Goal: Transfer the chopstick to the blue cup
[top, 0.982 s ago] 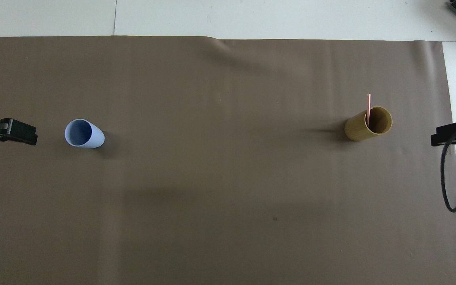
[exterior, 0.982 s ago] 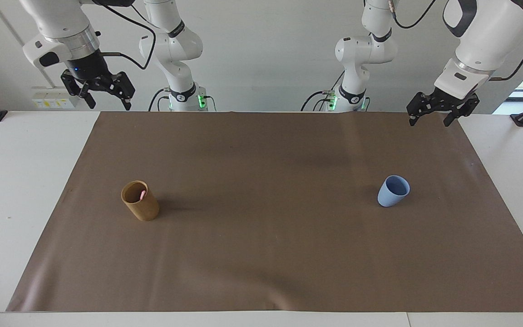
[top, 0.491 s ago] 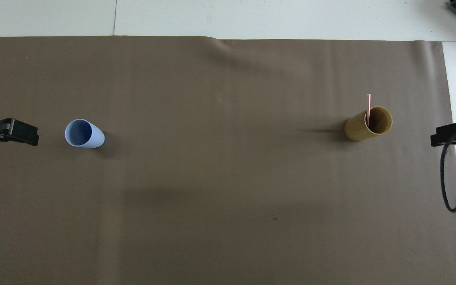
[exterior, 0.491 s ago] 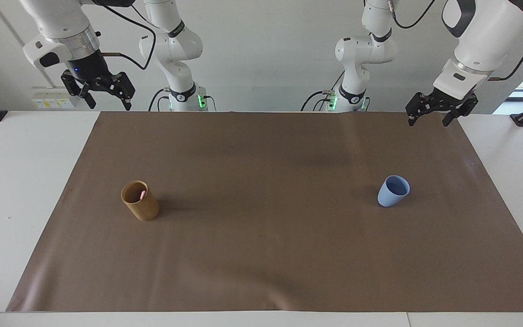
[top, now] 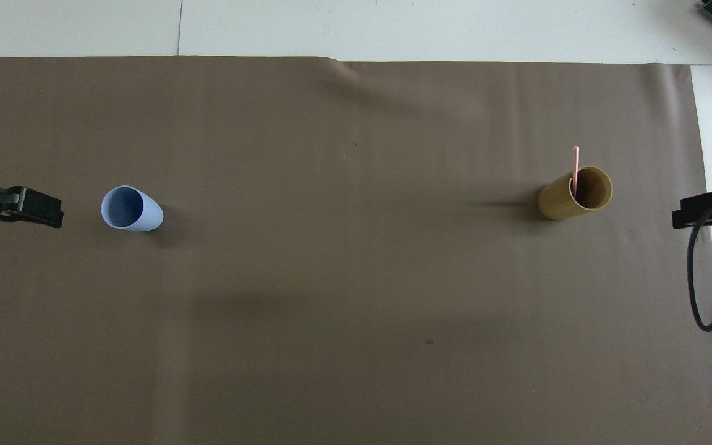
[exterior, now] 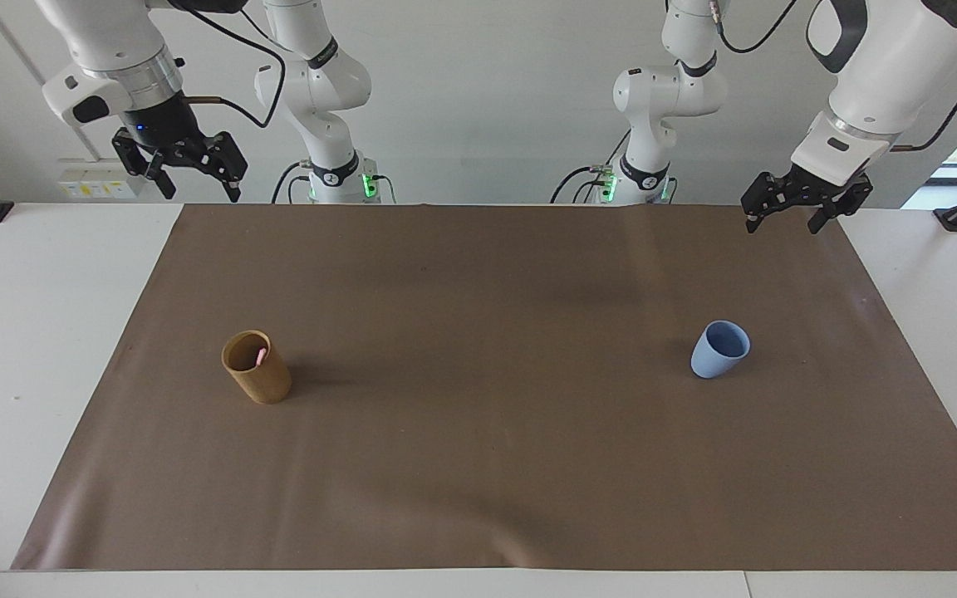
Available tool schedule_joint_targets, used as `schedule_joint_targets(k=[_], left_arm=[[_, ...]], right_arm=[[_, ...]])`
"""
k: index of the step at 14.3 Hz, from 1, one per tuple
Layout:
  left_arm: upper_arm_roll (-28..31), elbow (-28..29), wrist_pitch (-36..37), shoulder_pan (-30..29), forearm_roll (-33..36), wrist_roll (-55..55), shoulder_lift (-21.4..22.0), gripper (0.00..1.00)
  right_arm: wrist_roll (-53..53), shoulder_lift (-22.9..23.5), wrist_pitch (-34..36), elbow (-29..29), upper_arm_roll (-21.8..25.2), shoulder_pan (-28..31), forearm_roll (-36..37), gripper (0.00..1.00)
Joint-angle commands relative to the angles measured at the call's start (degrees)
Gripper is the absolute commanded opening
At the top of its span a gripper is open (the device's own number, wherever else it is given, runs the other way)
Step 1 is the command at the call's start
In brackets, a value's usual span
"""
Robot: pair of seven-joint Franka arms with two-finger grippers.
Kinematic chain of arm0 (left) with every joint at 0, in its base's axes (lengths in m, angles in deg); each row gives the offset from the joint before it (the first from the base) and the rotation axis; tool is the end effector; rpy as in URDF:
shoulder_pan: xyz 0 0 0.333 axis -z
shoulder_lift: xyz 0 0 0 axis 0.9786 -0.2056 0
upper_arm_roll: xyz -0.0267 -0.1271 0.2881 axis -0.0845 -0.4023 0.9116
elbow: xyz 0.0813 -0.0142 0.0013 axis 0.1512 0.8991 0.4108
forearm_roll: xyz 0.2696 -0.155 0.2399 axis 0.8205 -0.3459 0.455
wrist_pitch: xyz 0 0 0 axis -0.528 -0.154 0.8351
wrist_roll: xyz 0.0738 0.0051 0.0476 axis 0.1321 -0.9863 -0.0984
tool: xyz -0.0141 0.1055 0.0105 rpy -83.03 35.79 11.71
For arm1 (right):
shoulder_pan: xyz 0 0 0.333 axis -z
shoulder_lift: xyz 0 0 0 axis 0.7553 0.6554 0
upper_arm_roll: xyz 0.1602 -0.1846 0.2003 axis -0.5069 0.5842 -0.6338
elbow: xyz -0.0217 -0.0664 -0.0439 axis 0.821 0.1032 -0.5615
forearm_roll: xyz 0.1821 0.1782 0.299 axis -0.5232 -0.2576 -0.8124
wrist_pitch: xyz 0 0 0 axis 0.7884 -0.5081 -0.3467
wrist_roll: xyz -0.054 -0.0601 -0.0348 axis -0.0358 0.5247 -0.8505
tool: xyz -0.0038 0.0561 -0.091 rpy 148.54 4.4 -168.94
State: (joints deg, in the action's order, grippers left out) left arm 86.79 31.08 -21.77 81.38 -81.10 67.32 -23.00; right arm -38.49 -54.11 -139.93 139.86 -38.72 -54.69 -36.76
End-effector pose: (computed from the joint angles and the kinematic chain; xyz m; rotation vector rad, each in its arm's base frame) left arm 0.5418 -0.0379 0.6166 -3.1044 0.1610 0.0782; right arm 0.5264 -0.0248 0.6582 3.1286 -0.1131 -0.0129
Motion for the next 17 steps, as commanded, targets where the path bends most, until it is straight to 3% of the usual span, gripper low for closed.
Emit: schedule_joint_targets(k=[1, 11, 17], left_arm=[[0.13, 2.65, -1.76, -0.08, -0.32, 0.29, 2.15, 1.0], [0.13, 3.44, -3.69, -0.08, -0.32, 0.21, 1.97, 1.0], [0.22, 6.86, -9.04, -0.34, -0.32, 0.21, 1.71, 1.0]], right_arm=[[-0.39, -1.22, 0.27, 1.3, -0.35, 0.62, -0.92, 1.0], [-0.39, -1.22, 0.27, 1.3, -0.27, 0.62, -0.92, 1.0], [-0.39, -1.22, 0.27, 1.39, -0.27, 0.71, -0.92, 1.0]])
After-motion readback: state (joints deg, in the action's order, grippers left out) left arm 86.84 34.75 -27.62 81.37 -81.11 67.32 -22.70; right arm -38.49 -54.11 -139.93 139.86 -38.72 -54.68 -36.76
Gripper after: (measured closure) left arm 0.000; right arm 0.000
